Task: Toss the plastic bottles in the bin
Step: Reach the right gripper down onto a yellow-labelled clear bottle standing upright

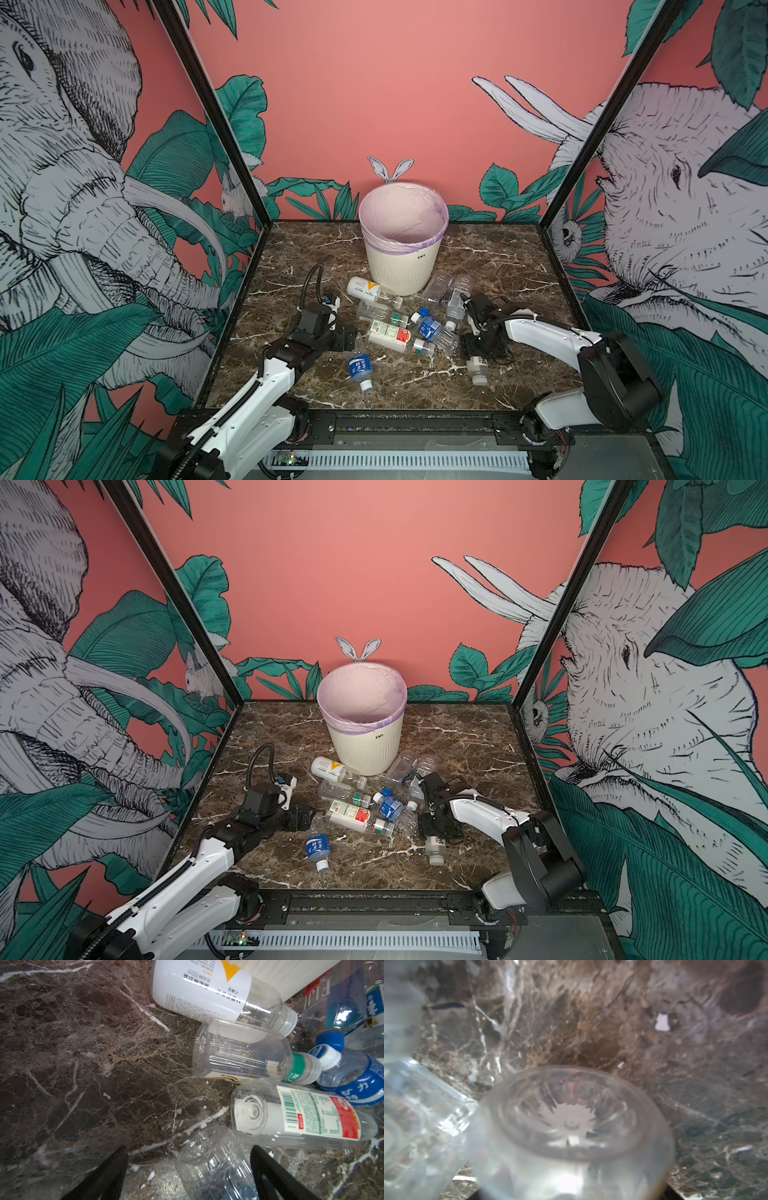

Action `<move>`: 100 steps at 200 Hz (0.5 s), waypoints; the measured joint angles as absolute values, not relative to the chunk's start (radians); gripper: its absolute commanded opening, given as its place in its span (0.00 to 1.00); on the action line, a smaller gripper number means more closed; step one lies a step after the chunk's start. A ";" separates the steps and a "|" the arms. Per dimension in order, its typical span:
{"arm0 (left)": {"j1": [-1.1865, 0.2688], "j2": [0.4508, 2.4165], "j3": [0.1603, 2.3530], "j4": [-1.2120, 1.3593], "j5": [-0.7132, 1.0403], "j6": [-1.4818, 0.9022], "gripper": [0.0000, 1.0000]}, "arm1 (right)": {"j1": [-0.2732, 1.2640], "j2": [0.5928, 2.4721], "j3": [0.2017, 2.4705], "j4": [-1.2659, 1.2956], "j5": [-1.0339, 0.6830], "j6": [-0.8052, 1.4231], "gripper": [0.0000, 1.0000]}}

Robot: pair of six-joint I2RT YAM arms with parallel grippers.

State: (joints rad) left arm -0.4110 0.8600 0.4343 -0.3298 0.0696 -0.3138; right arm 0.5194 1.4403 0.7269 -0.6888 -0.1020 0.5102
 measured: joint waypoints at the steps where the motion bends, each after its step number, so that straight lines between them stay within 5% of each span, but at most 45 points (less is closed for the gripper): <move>1: -0.411 0.860 0.434 -0.330 0.070 -0.314 0.93 | 0.520 1.440 0.727 -0.689 -0.102 0.510 0.79; 100: -0.411 0.860 0.434 -0.330 0.068 -0.314 0.93 | 0.534 1.456 0.733 -0.698 -0.056 0.524 0.49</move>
